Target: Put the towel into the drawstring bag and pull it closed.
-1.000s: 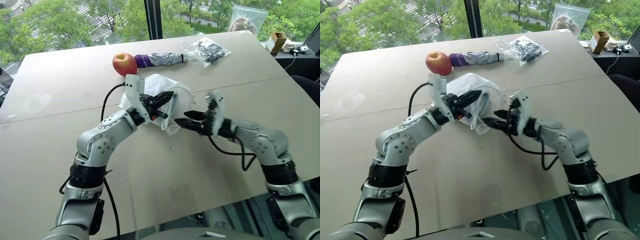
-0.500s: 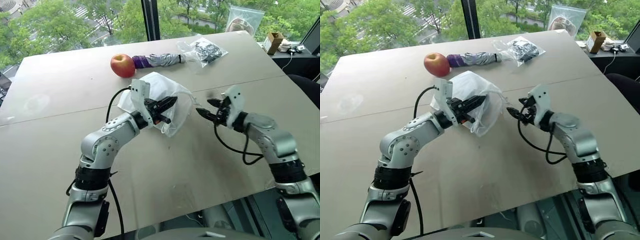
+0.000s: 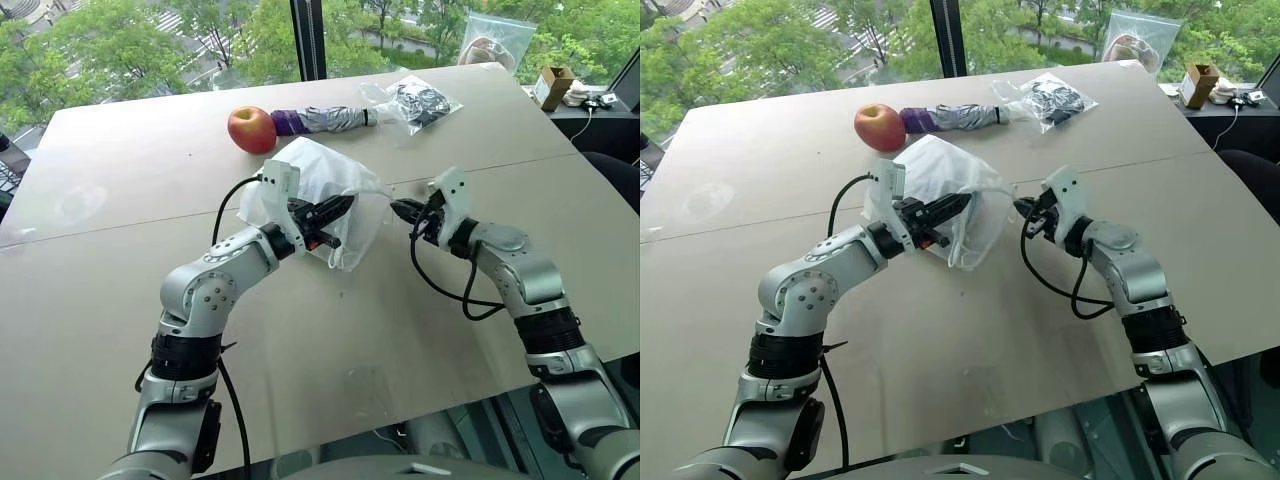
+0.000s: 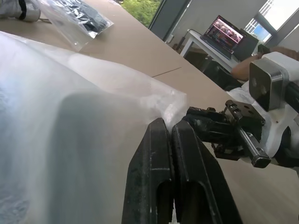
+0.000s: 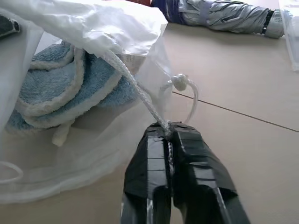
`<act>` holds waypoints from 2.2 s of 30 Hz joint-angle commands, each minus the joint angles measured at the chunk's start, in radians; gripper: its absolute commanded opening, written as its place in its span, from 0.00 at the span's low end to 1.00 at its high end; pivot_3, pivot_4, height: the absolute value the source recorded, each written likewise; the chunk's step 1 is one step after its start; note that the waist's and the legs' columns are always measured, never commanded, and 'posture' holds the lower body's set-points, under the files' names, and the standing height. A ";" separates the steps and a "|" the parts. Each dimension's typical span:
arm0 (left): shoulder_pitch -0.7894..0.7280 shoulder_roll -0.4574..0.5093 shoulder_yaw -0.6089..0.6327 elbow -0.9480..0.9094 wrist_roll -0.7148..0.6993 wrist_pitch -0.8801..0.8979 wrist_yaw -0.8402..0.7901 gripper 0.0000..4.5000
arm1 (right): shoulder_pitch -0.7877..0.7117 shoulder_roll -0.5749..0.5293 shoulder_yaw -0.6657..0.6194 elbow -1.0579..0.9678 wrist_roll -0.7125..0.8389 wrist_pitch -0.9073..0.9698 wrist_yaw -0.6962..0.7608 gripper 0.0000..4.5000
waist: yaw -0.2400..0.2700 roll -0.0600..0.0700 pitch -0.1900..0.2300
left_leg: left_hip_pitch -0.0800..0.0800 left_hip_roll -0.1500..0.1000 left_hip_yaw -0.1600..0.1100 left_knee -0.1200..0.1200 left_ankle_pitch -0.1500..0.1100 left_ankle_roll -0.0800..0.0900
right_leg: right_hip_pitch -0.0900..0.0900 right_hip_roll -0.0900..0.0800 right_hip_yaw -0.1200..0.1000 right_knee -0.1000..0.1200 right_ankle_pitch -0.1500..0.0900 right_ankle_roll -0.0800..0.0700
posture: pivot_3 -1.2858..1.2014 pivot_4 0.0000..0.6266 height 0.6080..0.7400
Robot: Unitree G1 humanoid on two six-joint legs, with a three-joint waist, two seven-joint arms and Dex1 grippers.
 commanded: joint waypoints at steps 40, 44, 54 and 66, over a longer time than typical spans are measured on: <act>0.096 0.022 -0.100 0.027 0.415 -0.311 -0.331 0.99 | -0.008 0.068 -0.417 -0.210 0.597 0.301 -0.216 0.00 | 0.002 0.000 0.000 | 0.000 0.001 0.001 0.003 -0.002 0.004 | 0.000 0.000 0.000 0.002 0.000 0.000 | 0.52 0.24 1.00; 0.116 -0.035 -0.108 0.053 0.446 -0.351 -0.303 0.99 | 0.000 0.067 -0.414 -0.220 0.600 0.302 -0.222 0.00 | 0.000 0.000 0.000 | 0.001 0.001 0.001 0.003 -0.002 0.004 | 0.001 0.000 0.000 0.003 0.000 0.000 | 0.52 0.24 1.00; 0.130 -0.076 -0.140 0.218 0.550 -0.487 -0.348 0.70 | -0.003 0.068 -0.412 -0.218 0.597 0.299 -0.228 0.00 | -0.004 0.000 0.000 | 0.001 0.000 0.001 0.003 -0.002 0.004 | 0.001 0.000 0.001 0.003 0.000 0.000 | 0.52 0.24 1.00; 0.154 -0.060 -0.186 0.258 0.621 -0.514 -0.398 0.20 | -0.001 0.069 -0.414 -0.212 0.592 0.288 -0.232 0.00 | -0.005 0.001 0.000 | 0.002 0.001 0.001 0.003 -0.002 0.004 | 0.001 0.000 0.001 0.004 0.000 0.000 | 0.52 0.24 1.00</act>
